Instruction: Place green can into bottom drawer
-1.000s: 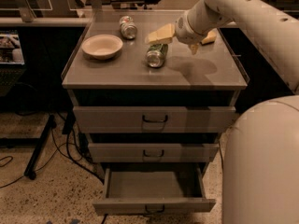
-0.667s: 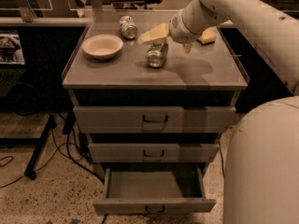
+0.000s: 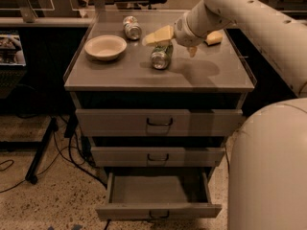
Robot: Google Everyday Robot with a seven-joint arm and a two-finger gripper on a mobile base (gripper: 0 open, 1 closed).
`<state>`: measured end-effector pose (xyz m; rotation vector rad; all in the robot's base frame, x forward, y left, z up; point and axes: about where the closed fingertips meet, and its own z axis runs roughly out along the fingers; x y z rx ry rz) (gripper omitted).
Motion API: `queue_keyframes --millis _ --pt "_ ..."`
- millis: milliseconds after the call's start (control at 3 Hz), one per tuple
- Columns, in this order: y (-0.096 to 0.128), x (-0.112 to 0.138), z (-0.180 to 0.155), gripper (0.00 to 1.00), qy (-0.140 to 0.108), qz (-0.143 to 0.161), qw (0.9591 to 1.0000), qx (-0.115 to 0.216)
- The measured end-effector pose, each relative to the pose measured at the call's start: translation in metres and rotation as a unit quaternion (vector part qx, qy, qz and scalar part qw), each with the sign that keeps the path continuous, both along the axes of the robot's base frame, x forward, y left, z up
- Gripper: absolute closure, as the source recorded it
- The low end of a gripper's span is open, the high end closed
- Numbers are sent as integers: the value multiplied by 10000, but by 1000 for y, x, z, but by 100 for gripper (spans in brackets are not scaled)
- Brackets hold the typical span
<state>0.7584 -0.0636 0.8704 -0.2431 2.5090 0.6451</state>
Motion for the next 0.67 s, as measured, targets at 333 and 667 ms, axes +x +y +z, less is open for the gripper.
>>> queue_keyframes --millis 333,667 --pt "13 28 -20 0 167 -42 9998 89" --pt "24 45 -27 0 201 -28 9997 126"
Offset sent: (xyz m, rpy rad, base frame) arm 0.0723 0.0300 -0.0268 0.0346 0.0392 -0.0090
